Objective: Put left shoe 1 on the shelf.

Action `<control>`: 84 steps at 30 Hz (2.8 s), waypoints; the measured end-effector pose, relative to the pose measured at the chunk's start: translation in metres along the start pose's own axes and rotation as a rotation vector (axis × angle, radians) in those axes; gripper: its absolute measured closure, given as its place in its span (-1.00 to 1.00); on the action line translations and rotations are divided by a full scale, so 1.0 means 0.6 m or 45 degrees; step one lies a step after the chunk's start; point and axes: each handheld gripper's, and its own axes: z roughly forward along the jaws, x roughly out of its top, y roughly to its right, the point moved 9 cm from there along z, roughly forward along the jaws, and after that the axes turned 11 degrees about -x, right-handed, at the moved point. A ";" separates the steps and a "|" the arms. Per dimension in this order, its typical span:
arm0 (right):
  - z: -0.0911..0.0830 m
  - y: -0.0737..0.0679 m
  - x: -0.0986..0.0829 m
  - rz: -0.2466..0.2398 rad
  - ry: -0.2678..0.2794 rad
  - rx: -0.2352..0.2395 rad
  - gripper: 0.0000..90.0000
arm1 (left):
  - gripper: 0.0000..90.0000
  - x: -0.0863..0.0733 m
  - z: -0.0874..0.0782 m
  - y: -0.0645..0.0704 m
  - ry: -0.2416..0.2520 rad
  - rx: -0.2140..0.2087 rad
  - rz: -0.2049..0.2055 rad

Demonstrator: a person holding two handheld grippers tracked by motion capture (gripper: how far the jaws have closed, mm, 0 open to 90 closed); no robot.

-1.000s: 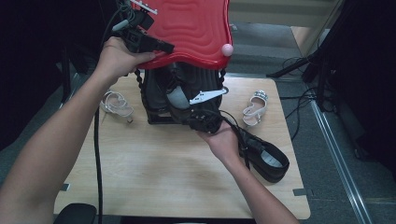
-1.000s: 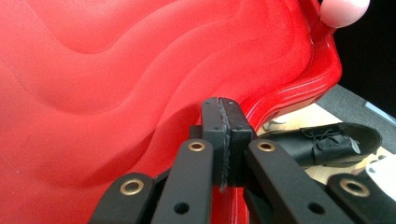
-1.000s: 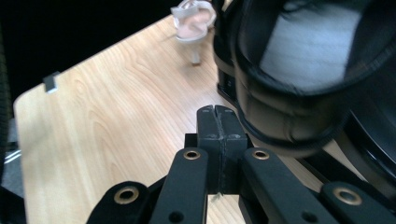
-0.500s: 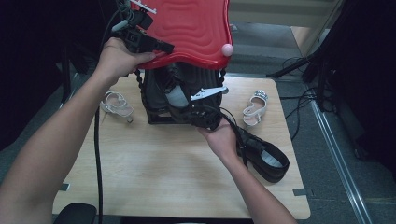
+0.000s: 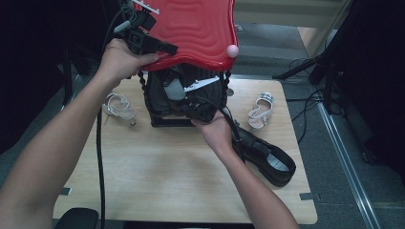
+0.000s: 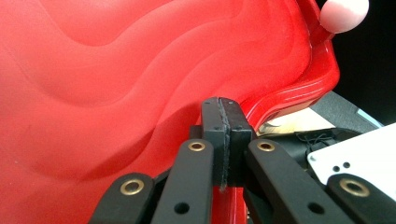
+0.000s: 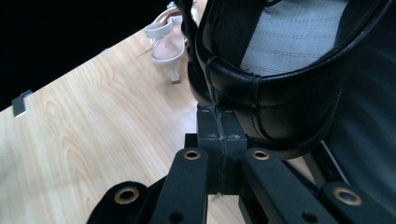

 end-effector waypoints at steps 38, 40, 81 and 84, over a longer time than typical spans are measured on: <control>0.050 -0.041 0.037 0.098 0.069 0.108 0.97 | 0.98 -0.001 -0.003 0.000 0.050 0.012 -0.032; 0.035 -0.039 0.033 0.098 0.087 0.127 0.91 | 0.82 0.002 -0.007 0.003 0.064 -0.005 -0.053; -0.075 -0.001 -0.160 0.218 0.123 0.221 0.52 | 0.28 -0.169 0.005 0.087 -0.019 -0.170 0.008; -0.081 0.003 -0.170 0.207 0.091 0.201 0.49 | 0.23 -0.187 0.014 0.086 -0.035 -0.178 -0.007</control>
